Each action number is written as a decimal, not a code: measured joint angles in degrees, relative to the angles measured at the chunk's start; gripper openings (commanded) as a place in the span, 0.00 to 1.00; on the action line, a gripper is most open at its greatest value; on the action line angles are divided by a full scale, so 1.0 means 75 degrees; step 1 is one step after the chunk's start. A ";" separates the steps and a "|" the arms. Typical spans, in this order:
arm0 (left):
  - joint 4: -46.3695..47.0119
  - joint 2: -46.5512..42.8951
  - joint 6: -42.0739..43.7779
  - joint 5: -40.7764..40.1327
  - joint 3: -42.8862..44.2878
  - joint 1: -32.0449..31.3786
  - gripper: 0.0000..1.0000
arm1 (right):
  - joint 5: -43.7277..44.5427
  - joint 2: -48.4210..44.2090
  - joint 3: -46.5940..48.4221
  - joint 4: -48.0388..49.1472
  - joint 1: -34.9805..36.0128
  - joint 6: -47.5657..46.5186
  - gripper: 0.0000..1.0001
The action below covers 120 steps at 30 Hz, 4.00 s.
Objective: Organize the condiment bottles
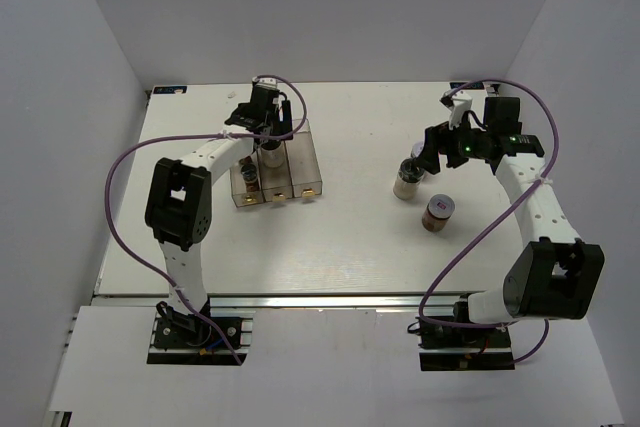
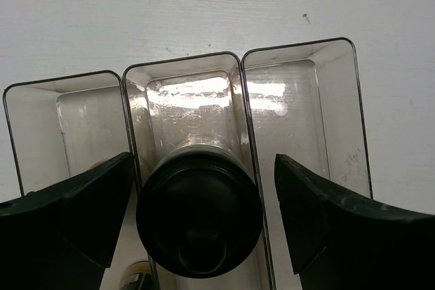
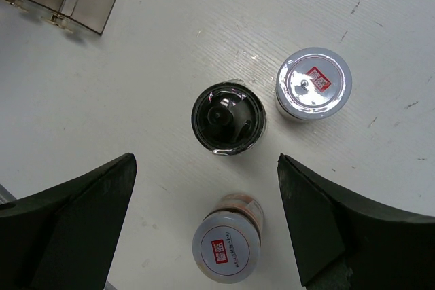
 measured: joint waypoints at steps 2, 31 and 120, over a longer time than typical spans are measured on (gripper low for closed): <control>-0.0026 -0.0003 0.0003 0.0000 0.0067 0.0000 0.93 | -0.0003 0.0009 0.0000 -0.0070 0.0003 -0.0073 0.89; -0.1880 -0.5065 -0.0385 0.1105 -0.0833 0.0000 0.98 | 0.2020 0.0950 -0.0172 -0.0353 0.1139 -0.0819 0.89; -0.3185 -0.7746 -0.1970 0.0600 -0.2579 0.0000 0.98 | 0.1343 0.4141 0.1970 0.1180 0.2541 -0.0551 0.00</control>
